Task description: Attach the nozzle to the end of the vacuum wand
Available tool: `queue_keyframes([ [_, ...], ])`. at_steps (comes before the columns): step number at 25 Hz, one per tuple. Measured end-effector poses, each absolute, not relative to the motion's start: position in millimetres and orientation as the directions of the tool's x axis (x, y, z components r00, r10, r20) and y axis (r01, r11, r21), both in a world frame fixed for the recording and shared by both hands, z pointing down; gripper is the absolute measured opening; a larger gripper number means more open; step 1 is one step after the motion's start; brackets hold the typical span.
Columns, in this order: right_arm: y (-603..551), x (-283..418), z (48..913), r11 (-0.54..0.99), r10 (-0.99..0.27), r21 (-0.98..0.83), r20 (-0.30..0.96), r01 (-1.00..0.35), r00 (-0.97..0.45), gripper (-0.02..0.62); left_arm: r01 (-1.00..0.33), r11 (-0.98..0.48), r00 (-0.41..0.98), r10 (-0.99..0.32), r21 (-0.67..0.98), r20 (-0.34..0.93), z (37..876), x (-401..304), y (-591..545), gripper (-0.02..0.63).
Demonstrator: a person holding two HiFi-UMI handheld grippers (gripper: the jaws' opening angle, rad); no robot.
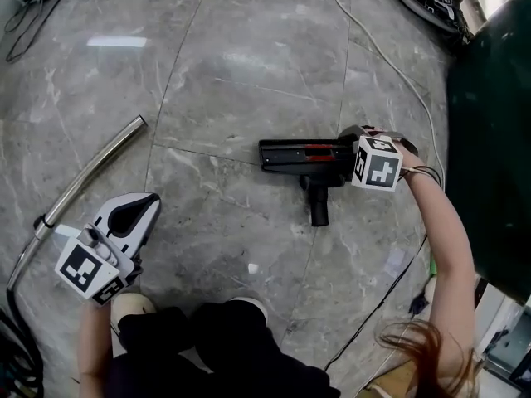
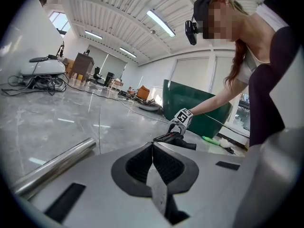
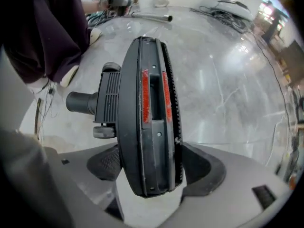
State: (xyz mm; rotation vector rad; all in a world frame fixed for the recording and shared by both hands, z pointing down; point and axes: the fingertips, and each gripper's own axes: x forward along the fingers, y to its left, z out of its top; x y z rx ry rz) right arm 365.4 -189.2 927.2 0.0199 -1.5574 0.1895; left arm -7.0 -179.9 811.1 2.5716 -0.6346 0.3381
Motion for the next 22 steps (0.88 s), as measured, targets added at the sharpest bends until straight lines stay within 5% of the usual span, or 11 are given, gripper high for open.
queue_keyframes([
  [5, -179.5, 360.6, 911.1, 0.791, -0.049, -0.111, 0.969, -0.602, -0.242, 0.371, -0.498, -0.792, 0.857, -0.389, 0.353, 0.338, 806.3, -11.9, -186.1, 0.01],
  [8, -172.5, 361.8, 903.7, 0.636, -0.173, -0.1, 0.948, -0.766, -0.267, 0.37, -0.567, -0.755, 0.811, -0.442, 0.33, 0.383, 812.8, -27.1, -196.6, 0.011],
  [14, -163.7, 339.5, 880.3, 0.429, -0.35, -0.071, 0.906, -0.9, -0.239, 0.36, -0.636, -0.712, 0.747, -0.475, 0.296, 0.465, 819.4, -57.2, -216.9, 0.012],
  [22, -154.4, 296.9, 887.5, 0.309, -0.39, -0.035, 0.907, -0.951, -0.16, 0.357, -0.665, -0.738, 0.637, -0.48, 0.116, 0.603, 828.8, -101.8, -234.7, 0.03],
])
